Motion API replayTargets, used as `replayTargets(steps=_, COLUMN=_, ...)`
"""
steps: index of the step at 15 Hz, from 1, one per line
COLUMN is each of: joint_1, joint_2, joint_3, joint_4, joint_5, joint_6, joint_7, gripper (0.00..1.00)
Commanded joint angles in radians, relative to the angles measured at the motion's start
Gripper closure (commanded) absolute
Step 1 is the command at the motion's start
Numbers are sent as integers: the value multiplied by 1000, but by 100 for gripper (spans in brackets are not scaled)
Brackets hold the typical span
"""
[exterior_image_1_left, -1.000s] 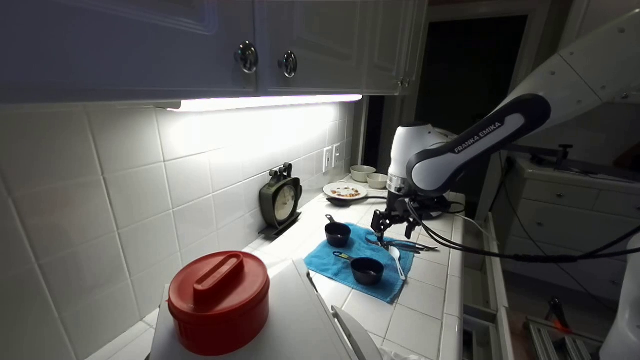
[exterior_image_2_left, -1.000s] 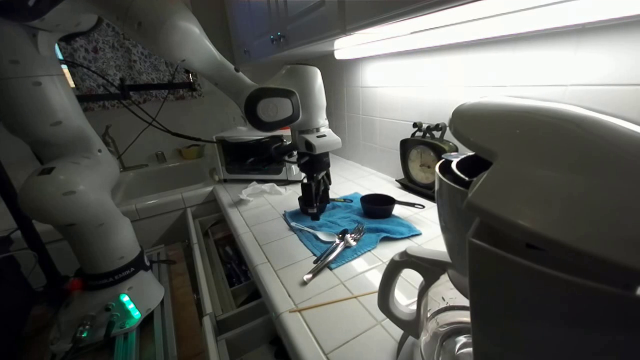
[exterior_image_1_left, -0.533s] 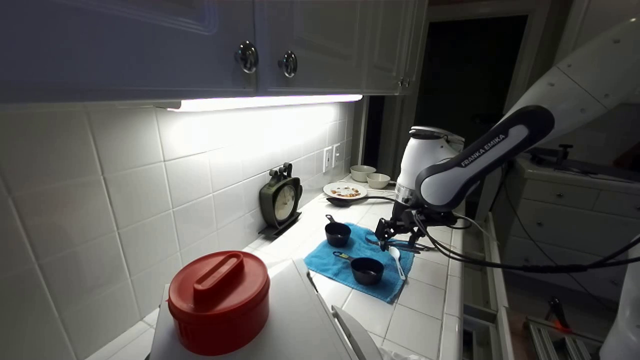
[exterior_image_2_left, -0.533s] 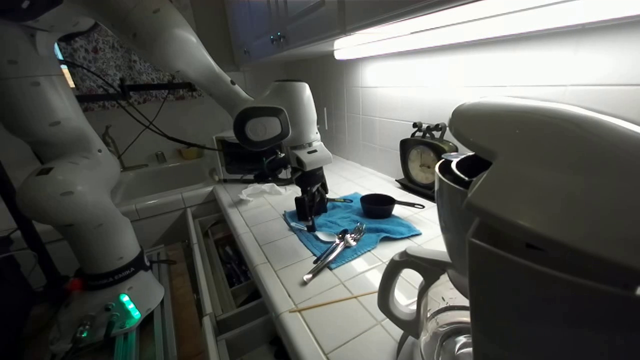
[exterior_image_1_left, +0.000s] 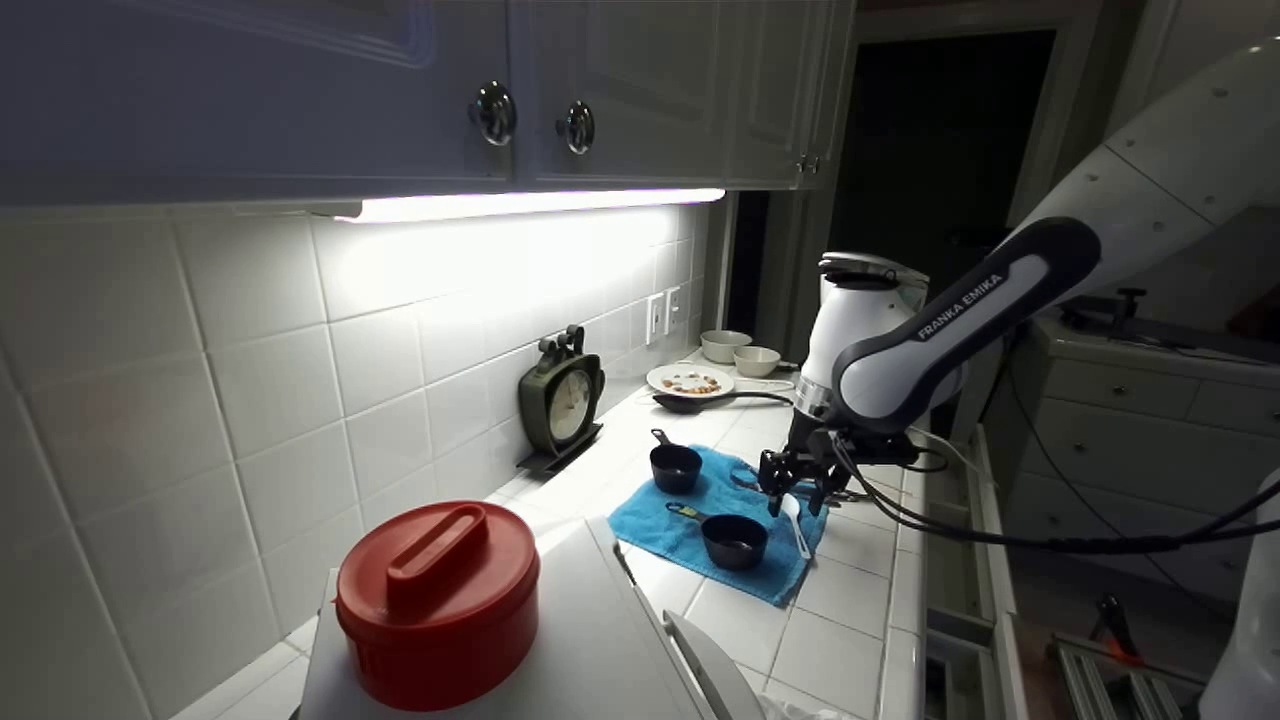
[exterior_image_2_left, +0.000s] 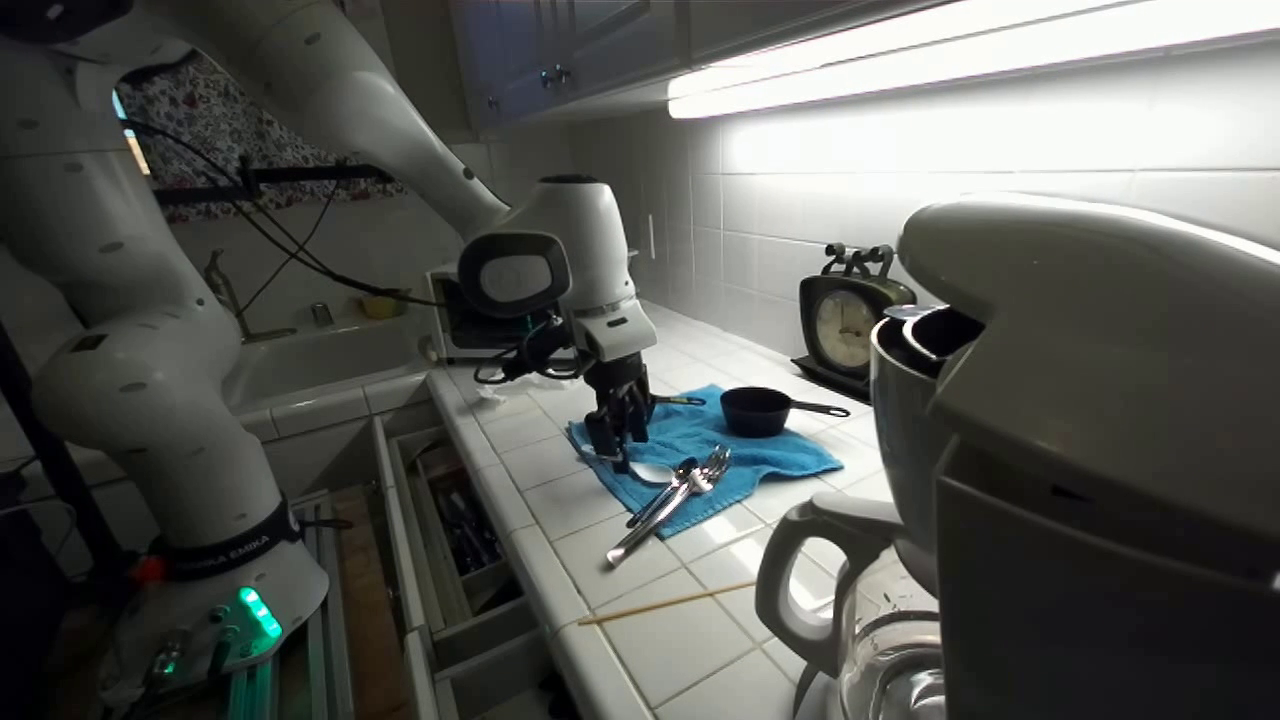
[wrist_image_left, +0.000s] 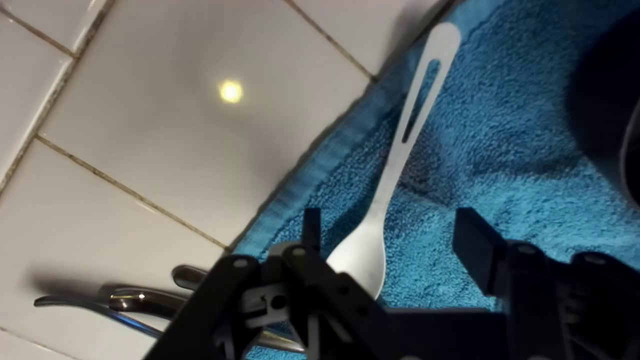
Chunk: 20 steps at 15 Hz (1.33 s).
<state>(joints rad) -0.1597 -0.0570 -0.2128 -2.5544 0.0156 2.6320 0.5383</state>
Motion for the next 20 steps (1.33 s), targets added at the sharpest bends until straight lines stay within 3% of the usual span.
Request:
replayTargets(steps=1, joint_1=-16, joint_2=12, joint_3=12, joint_4=-10, joint_5=47, joint_6=32, joint_7=-45, gripper=61)
replayTargets(steps=7, joint_1=-21, joint_2=33, joint_3=10, joint_4=-5, joint_5=46, joint_6=42, joint_7=-60, gripper=95)
replayTargets(steps=15, joint_1=-29, joint_2=-14, joint_3=4, joint_4=-12, joint_5=43, joint_6=29, joint_7=-146, gripper=94)
replayTargets(steps=20, joint_1=-47, joint_2=-45, joint_3=8, joint_4=3, joint_5=-60, joint_6=-26, joint_7=-206, gripper=95)
